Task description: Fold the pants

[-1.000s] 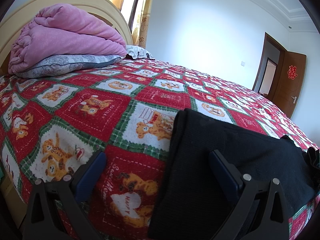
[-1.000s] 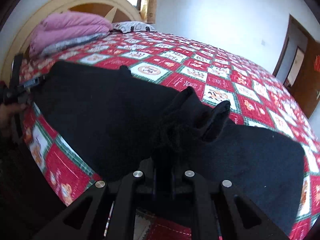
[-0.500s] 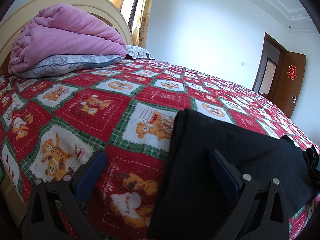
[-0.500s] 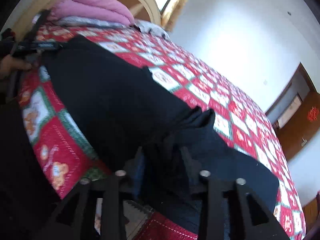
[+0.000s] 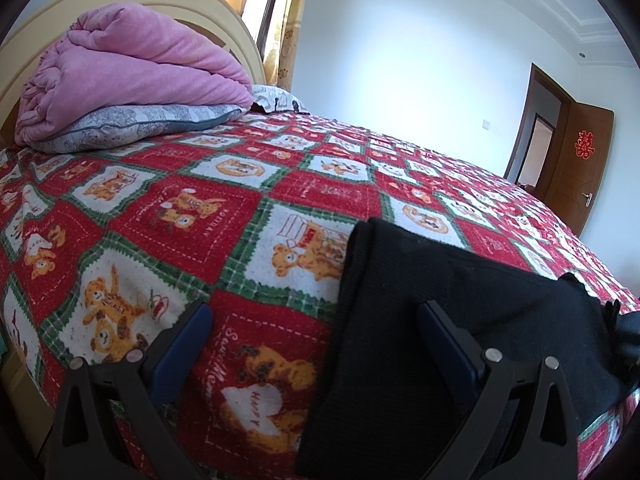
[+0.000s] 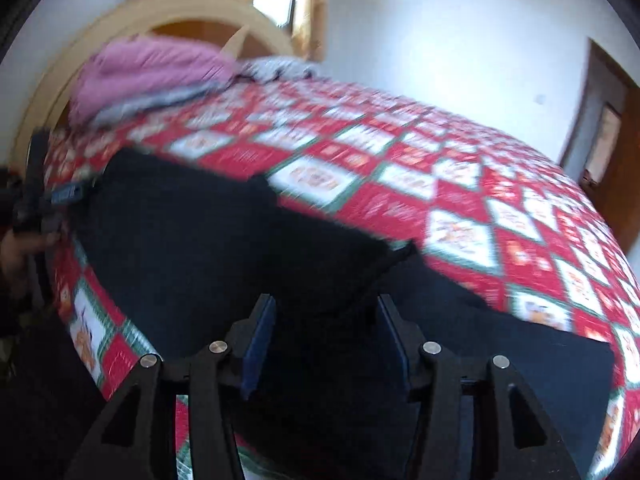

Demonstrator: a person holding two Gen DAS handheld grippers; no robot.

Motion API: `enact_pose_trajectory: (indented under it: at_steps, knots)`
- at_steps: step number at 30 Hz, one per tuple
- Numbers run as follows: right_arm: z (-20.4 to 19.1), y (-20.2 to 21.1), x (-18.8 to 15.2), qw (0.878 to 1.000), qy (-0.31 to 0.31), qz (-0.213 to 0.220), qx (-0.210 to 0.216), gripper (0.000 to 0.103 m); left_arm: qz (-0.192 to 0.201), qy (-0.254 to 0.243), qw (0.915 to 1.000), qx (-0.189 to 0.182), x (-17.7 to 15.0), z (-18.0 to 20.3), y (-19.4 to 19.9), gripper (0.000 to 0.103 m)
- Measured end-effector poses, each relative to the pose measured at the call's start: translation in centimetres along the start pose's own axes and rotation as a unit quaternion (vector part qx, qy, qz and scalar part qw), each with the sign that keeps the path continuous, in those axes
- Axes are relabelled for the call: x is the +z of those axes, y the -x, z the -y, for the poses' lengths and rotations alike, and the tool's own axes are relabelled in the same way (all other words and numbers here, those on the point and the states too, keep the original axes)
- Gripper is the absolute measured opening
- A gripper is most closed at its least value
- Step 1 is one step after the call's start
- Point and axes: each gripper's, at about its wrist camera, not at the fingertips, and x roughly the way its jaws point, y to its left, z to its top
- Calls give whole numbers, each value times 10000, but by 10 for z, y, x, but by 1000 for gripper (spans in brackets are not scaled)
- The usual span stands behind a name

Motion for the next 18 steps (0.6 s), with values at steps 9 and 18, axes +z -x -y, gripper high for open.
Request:
enact_pose_trajectory:
  at_steps: [9,18]
  knots:
    - [-5,12,-7,9999,75,101,115,59,-97,53,9999,-103,8,1,-5,103]
    - [105,36,-8,9738,-2236,419,-14,59,-52,116,9993,-344,13,6,-2,103]
